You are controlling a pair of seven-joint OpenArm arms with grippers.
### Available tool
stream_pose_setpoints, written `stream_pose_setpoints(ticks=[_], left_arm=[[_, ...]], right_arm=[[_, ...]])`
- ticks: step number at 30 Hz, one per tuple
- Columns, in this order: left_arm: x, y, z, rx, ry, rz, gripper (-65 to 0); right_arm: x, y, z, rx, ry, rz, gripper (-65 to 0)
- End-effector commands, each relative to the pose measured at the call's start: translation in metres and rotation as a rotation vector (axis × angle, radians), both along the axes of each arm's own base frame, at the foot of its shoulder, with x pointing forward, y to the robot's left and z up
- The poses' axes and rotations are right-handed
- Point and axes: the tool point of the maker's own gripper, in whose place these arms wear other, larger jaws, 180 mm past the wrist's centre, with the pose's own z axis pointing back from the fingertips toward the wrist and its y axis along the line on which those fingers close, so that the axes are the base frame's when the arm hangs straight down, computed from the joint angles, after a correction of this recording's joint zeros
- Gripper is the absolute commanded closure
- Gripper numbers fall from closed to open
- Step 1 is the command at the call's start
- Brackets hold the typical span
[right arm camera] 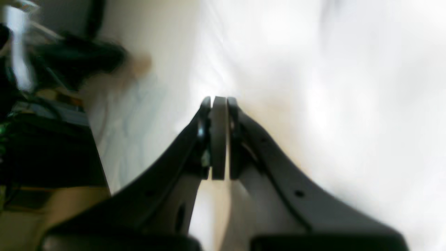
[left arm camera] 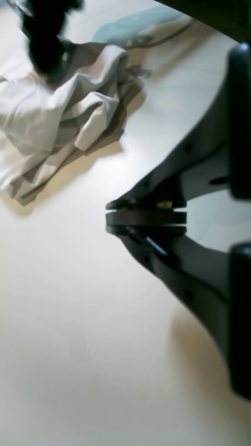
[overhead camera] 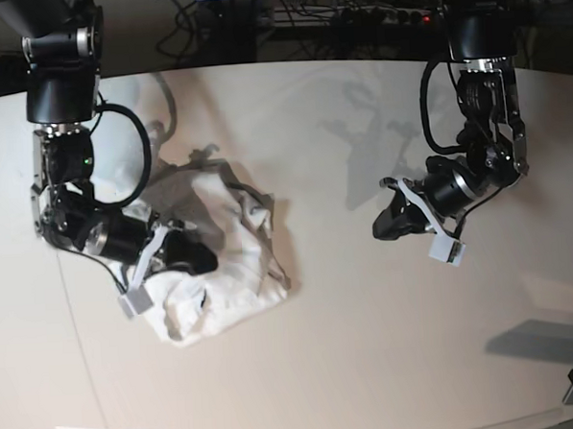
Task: Fold the T-shirt properly
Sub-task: 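Push the shirt's loose side inward with the right gripper, then pat the folded shirt flat with both grippers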
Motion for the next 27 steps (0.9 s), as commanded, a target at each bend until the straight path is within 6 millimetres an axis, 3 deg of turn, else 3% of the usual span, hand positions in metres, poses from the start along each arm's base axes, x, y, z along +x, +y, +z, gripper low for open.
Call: stream_pose_setpoints(ticks=[1, 3, 5, 8, 12, 15, 18, 22, 25, 27], left_arm=[[0.006, 0.002, 0.014, -0.016, -0.046, 0.004, 0.0], [0.004, 0.002, 0.012, -0.015, -0.043, 0.004, 0.0], [0.003, 0.002, 0.011, -0.015, -0.04, 0.004, 0.0], [0.003, 0.001, 0.012, -0.015, -0.042, 0.002, 0.0], [0.002, -0.002, 0.011, -0.015, -0.041, -0.012, 0.0], [0.001, -0.007, 0.012, -0.023, -0.043, -0.018, 0.0], [-0.003, -0.019, 0.016, -0.015, -0.056, -0.059, 0.0], [-0.013, -0.044, 0.023, -0.008, -0.078, -0.139, 0.0], [-0.023, -0.051, 0.017, 0.006, -0.069, -0.158, 0.0], [-0.03, -0.054, 0.006, 0.065, -0.054, -0.157, 0.0]], right_arm=[[0.015, 0.001, 0.039, 0.032, -0.123, 0.0, -0.9], [0.022, -0.001, 0.057, 0.031, -0.159, -0.02, -0.9], [0.031, -0.006, 0.057, 0.031, -0.142, -0.046, -0.9], [0.04, -0.013, 0.035, 0.065, -0.063, -0.098, -0.9], [0.04, -0.026, -0.013, 0.017, 0.044, -0.152, -0.9], [0.037, -0.029, -0.026, -0.033, 0.066, -0.149, -0.9], [0.037, -0.03, -0.02, -0.05, 0.056, -0.137, -0.9], [0.045, -0.047, 0.027, -0.125, -0.104, -0.138, -0.9], [0.049, -0.076, 0.043, -0.228, -0.129, -0.236, -0.9], [0.049, -0.099, 0.043, -0.333, -0.13, -0.326, -0.9]])
